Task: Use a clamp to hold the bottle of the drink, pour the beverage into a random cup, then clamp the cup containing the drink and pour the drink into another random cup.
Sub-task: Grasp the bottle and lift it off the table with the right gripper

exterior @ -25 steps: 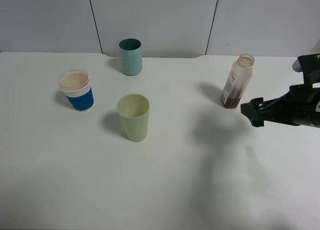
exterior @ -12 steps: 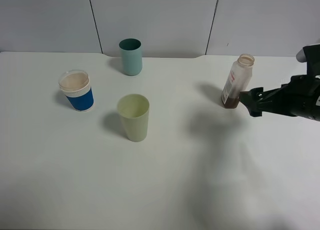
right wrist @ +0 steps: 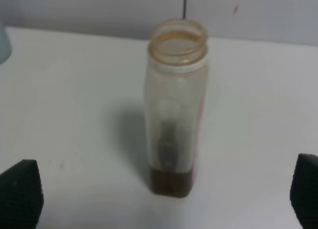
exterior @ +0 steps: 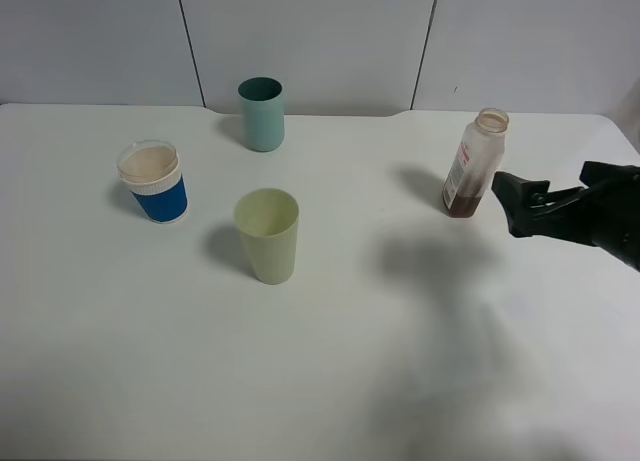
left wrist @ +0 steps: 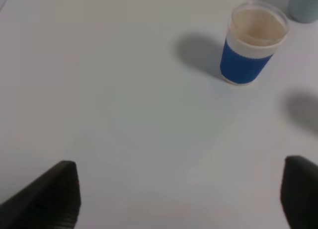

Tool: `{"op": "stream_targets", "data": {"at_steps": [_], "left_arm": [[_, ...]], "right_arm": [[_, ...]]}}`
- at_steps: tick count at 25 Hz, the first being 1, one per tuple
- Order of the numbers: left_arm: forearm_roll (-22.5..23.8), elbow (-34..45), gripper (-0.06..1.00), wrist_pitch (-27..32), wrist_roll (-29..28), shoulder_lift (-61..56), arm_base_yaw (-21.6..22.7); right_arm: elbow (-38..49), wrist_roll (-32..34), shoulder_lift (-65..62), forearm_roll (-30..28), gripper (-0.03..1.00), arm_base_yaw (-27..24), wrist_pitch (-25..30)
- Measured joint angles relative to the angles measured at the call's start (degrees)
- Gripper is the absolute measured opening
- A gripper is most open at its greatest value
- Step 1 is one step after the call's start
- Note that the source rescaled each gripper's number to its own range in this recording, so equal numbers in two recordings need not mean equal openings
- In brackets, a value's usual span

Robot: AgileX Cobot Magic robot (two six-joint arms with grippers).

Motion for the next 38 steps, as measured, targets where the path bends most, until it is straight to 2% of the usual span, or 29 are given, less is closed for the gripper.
{"op": "stream_targets", "data": {"at_steps": [4, 10, 13, 16, 18, 25, 38], "left_arm": [[0.0, 0.0, 0.88, 0.0, 0.0, 0.0, 0.0], [0.0, 0.0, 0.88, 0.0, 0.0, 0.0, 0.0], [0.0, 0.0, 0.88, 0.0, 0.0, 0.0, 0.0], [0.0, 0.0, 0.88, 0.0, 0.0, 0.0, 0.0], [0.0, 0.0, 0.88, 0.0, 0.0, 0.0, 0.0], [0.0, 0.0, 0.88, 0.0, 0.0, 0.0, 0.0], [0.0, 0.0, 0.88, 0.0, 0.0, 0.0, 0.0]], "right_arm": [[1.1, -2.5, 0.0, 6.2, 1.0, 0.0, -2.0], [1.1, -3.0, 6.3, 8.2, 1.0, 0.0, -5.7], [1.0, -3.1, 15.3, 7.7, 1.0, 0.0, -11.5], [1.0, -2.8, 24.4, 6.2, 1.0, 0.0, -20.3], [1.0, -2.4, 30.0, 5.1, 1.0, 0.0, -24.1], [-1.5, -2.0, 43.2, 2.4, 0.94, 0.0, -25.3], [-10.0, -2.5, 43.9, 1.2, 0.94, 0.0, -25.6]]}}
